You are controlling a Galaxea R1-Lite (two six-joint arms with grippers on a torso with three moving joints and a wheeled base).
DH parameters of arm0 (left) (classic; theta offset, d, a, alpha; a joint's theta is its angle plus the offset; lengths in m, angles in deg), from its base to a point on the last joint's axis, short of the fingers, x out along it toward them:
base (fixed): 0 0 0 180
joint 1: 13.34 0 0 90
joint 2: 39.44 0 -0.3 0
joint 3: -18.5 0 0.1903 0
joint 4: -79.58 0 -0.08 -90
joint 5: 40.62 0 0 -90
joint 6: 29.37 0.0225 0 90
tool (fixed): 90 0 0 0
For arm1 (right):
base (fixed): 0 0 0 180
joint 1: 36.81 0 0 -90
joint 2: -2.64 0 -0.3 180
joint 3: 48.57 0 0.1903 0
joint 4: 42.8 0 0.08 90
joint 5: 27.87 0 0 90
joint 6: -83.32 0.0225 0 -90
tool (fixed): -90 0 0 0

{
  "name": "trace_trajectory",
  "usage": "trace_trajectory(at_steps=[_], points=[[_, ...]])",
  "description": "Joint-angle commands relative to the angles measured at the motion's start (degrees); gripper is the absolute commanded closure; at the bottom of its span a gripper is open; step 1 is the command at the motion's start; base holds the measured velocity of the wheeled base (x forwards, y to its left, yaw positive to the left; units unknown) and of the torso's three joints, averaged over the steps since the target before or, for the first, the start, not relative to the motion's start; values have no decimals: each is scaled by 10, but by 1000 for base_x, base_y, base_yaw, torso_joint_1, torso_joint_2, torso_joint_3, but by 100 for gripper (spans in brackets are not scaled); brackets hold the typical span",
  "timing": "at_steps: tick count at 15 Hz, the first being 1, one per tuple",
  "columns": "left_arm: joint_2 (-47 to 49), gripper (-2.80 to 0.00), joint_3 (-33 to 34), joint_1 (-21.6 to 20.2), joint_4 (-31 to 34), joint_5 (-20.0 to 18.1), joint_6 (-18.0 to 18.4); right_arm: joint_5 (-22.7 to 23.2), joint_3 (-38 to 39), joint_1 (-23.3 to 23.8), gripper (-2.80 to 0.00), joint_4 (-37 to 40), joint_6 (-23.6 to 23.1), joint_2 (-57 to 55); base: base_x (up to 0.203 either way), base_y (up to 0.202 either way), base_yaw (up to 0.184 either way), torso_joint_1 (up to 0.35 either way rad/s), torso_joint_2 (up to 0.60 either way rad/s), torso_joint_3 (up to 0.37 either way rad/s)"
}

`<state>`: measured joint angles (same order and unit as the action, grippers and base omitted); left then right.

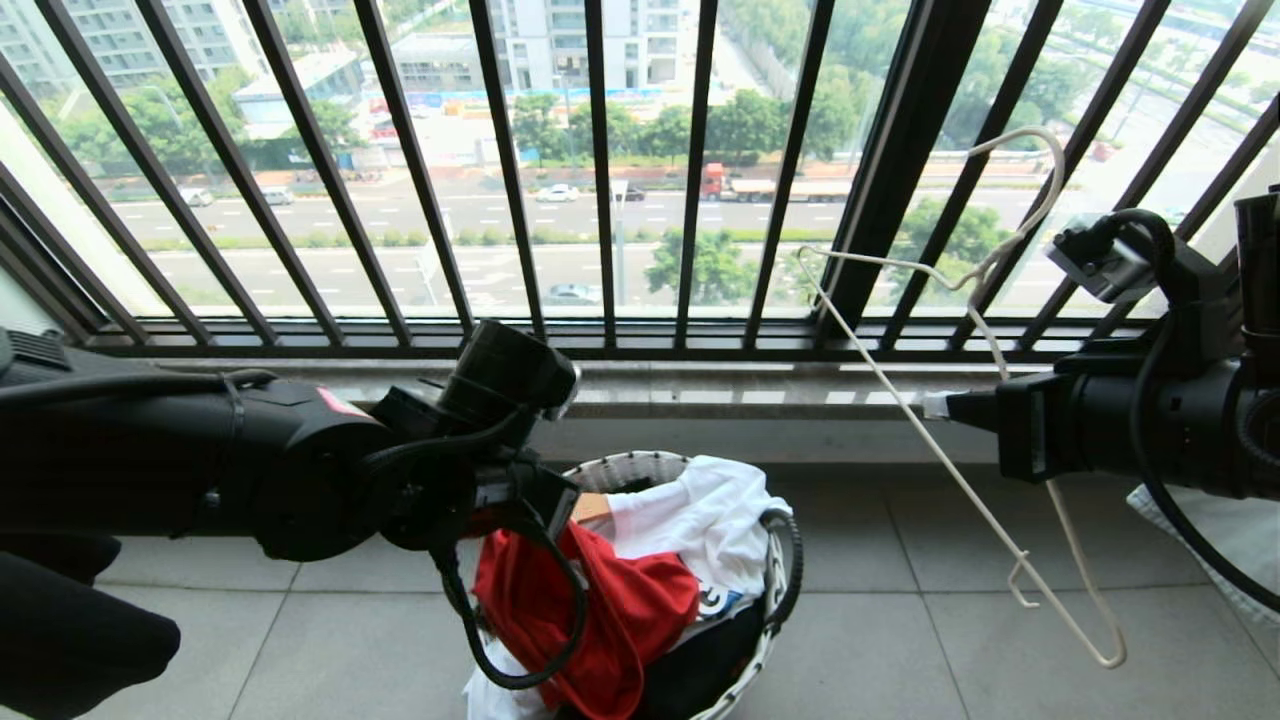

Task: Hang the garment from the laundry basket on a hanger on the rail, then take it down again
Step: Pick up clothes from the basket

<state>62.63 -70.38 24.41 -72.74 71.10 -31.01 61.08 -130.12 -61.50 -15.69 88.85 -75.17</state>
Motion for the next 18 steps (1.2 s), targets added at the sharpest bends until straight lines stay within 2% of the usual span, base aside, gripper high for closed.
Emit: trace_trajectory(at_steps=[1,8,18], points=[[-23,0,-4,-3,-1,-4,0,0,-1,-2,0,1,0,-1,0,0,0,0,0,0],[-13,0,-9,-11,-11,-10,-1,-1,1,-2,0,0,0,-1,0,0,0,0,1,4],[-16,0,-16,-11,-20,-9,-3,-1,5,-2,0,1,-2,0,0,0,0,3,2,192]])
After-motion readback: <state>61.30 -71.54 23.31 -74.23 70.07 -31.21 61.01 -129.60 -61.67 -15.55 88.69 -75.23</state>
